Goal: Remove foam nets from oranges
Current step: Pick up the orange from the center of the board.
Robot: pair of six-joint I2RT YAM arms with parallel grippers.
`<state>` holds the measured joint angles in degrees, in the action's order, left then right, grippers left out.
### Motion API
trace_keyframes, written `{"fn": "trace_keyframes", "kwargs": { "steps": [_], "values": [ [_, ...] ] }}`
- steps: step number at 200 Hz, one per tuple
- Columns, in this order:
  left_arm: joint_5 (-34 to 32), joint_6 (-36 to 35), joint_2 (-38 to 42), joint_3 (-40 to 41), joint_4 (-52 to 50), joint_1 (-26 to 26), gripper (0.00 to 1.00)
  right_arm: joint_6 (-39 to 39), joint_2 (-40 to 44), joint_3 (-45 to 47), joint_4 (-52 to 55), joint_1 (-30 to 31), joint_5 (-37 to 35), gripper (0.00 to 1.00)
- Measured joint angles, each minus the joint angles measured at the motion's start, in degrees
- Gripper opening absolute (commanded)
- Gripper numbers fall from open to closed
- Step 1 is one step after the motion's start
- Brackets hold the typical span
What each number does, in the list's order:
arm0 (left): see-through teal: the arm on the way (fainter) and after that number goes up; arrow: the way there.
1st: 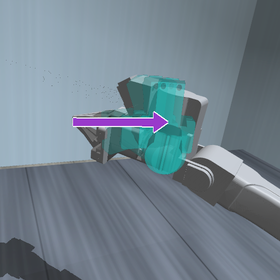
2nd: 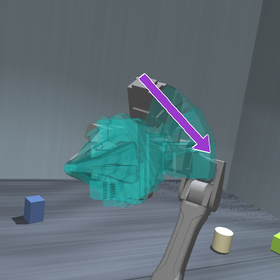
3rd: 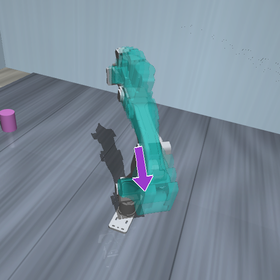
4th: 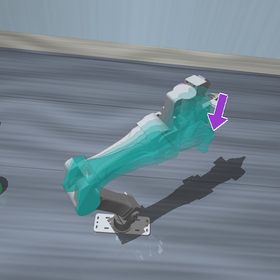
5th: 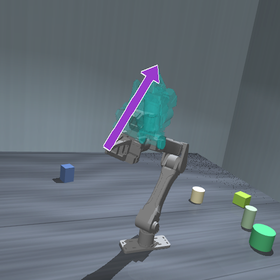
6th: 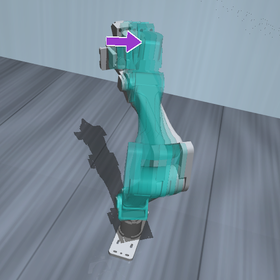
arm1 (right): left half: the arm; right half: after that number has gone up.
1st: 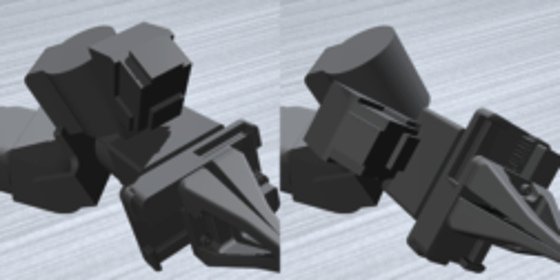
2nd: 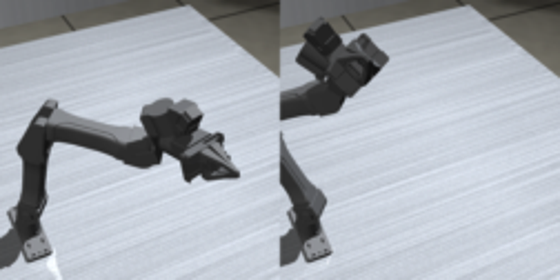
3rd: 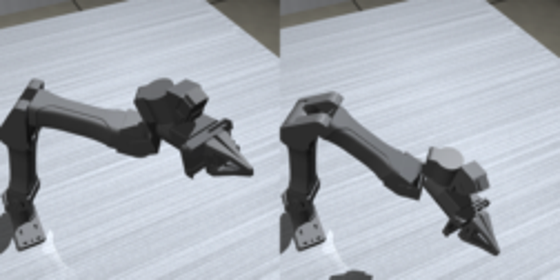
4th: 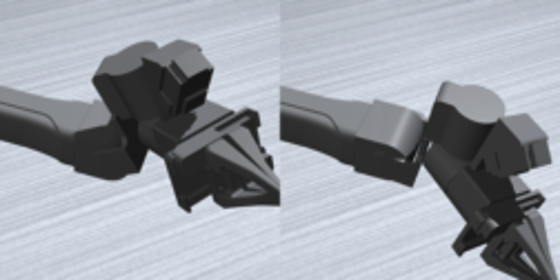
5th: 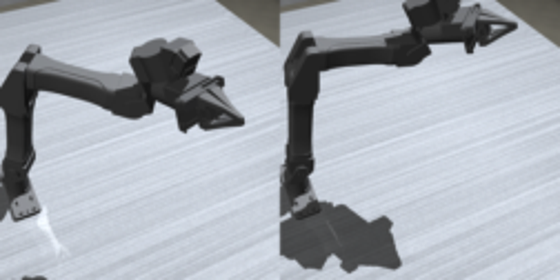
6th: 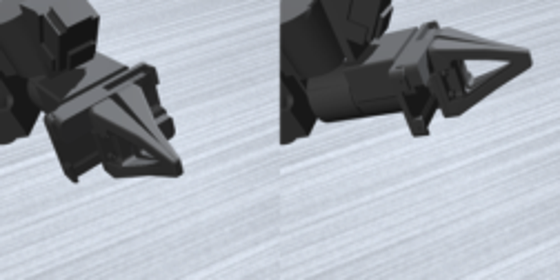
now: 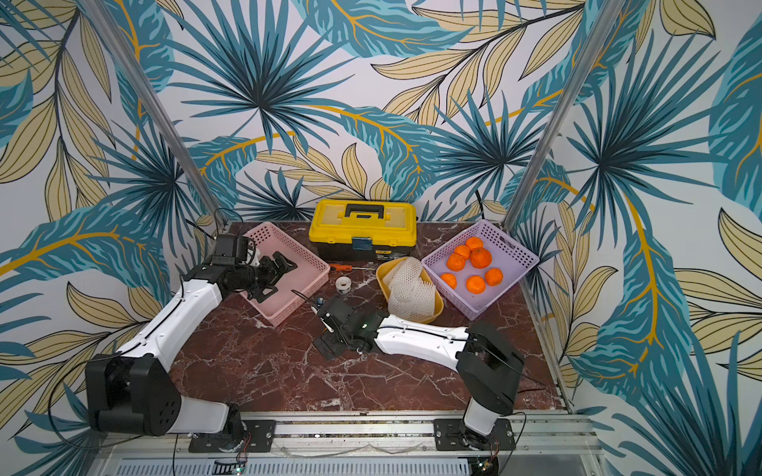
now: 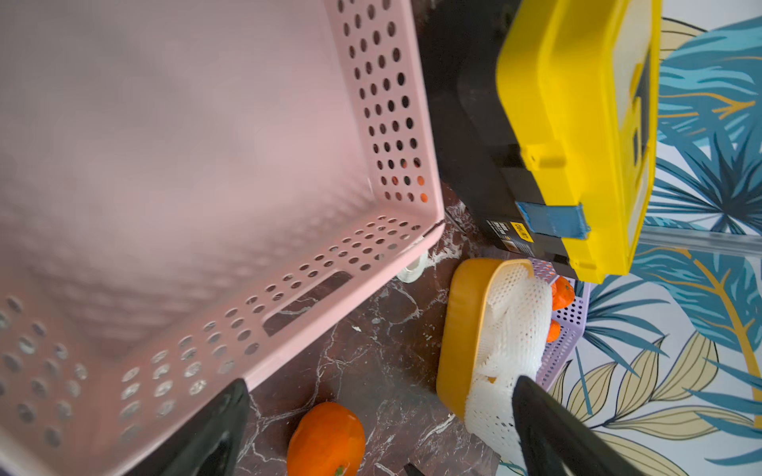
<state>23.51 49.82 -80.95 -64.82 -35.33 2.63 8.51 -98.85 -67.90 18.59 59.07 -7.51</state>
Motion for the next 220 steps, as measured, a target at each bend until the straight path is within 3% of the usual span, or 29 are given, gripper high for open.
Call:
{"fn": "trace_keyframes", "kwargs": {
  "steps": [60, 106, 152, 187, 220],
  "values": [
    [0.1, 0.8, 0.1, 0.3, 1.3, -0.8, 1.0, 0.4, -9.6, -7.3, 4.4, 0.7, -2.9, 0.99],
    [0.7, 1.1, 0.1, 0.7, 1.7, -1.1, 1.0, 1.5, -12.0, -9.2, 6.6, 0.7, -4.8, 0.97],
    [1.2, 1.3, 0.1, 0.9, 2.1, -1.6, 1.0, 2.6, -13.4, -9.1, 7.1, 0.7, -5.1, 0.85],
    [1.2, 1.6, 0.1, 0.9, 2.2, -1.6, 1.0, 3.3, -13.4, -9.1, 6.9, 0.7, -4.6, 0.66],
    [1.4, 1.7, 0.1, 1.3, 2.6, -1.6, 1.0, 4.0, -12.3, -7.4, 5.4, 0.5, -3.9, 0.55]
  ]
}}
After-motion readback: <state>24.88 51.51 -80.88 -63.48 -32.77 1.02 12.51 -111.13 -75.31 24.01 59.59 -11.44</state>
